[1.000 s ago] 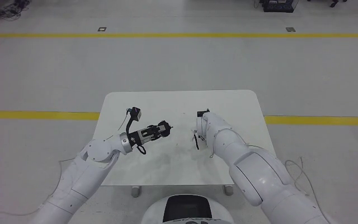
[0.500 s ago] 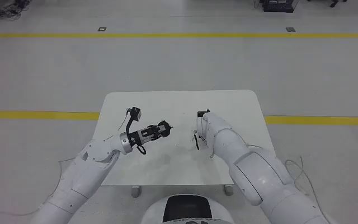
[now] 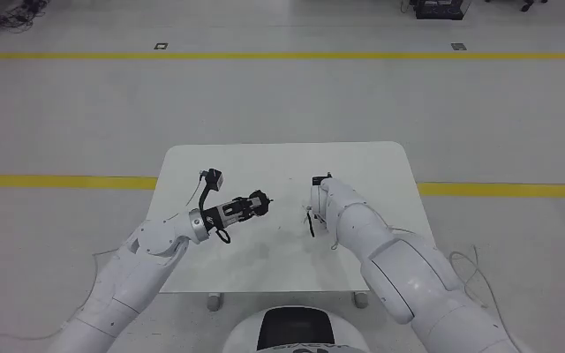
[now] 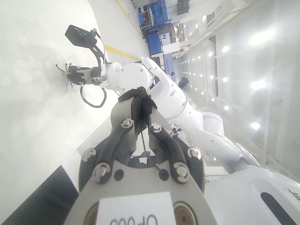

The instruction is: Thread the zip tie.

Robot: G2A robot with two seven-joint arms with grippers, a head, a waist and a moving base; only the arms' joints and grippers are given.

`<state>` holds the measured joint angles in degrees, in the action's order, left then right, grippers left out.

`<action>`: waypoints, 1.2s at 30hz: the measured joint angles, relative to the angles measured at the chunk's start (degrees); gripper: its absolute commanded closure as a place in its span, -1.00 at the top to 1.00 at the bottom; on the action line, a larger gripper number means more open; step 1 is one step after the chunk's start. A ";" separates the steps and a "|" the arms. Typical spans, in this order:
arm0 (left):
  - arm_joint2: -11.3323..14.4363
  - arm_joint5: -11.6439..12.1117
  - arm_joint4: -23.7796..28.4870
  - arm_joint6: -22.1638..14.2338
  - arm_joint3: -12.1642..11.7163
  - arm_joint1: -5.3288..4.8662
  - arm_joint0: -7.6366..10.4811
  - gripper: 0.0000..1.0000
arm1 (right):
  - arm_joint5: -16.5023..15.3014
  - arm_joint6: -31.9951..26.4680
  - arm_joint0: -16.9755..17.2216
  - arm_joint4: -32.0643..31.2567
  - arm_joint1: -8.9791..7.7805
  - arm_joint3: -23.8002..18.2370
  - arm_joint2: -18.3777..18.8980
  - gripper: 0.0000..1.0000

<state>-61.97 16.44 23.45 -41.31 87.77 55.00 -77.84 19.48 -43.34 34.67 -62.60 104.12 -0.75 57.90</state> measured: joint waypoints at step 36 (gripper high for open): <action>0.00 0.00 0.00 0.00 0.00 0.00 0.00 -1.00 | 0.00 5.28 -2.04 2.54 0.87 0.75 -0.60 -1.00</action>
<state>-61.97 16.44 23.45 -41.31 87.77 55.00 -77.84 19.48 -38.06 32.63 -60.05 104.98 0.00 57.30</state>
